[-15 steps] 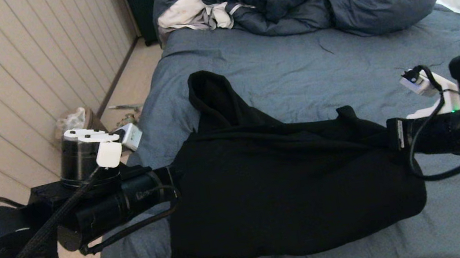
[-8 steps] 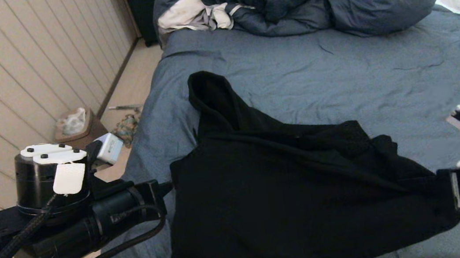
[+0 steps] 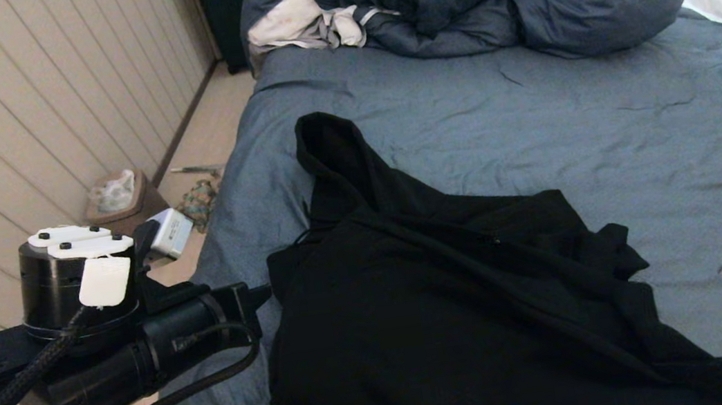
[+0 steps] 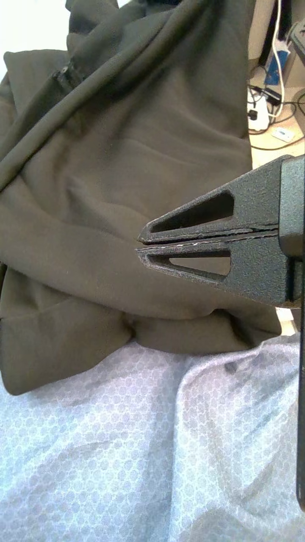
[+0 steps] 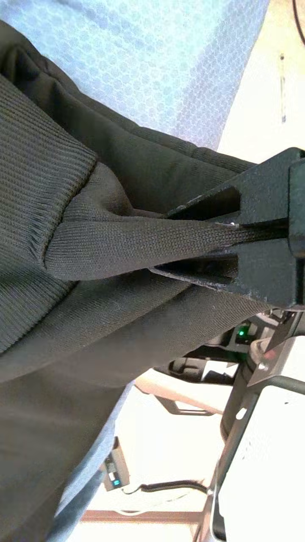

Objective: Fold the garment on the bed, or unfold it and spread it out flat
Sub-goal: Unfold the black sweatshirt

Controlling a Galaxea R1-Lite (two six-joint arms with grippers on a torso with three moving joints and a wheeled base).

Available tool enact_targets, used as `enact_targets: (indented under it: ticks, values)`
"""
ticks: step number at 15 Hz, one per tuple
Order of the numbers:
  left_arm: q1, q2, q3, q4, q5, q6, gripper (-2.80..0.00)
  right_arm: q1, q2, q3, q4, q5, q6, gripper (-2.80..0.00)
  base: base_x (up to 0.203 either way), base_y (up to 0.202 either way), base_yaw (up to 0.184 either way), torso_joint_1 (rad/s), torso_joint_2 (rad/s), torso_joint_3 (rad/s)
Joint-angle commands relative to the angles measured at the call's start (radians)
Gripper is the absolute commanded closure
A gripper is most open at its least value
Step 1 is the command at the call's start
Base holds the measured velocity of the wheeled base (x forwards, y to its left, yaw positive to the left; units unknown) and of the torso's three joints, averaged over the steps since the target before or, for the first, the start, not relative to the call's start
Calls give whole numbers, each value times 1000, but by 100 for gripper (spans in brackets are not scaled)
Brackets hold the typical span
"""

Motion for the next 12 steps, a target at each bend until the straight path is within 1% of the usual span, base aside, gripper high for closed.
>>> enact_targets:
  ticks: [1,3,4,8,9,10,12]
  values:
    - [0,7,-2,-2,-1,-3,0,4,16,6,0,2,-3,0,0,0,0,0,0,0]
    - [0,9,0,-3,-2,-3,0,5,35,6,-1,-1,-5,0,0,0,0,0,0,0]
    - [0,10,1,-3,-2,-3,0,5,40,11,-1,-2,-9,-280,0,0,0,0,0,0]
    - [0,10,3,-2,-6,-1,0,5,25,24,-1,3,-69,-280,0,0,0,0,0,0]
    - [0,10,3,-2,-7,-1,0,-1,17,17,-1,3,-69,-280,0,0,0,0,0,0]
    - [0,12,-2,-2,-10,-1,0,-9,7,-2,-2,3,-67,-280,0,0,0,0,0,0]
    - [0,29,-19,-3,-6,-2,0,-27,-9,-82,1,4,-58,-280,0,0,0,0,0,0]
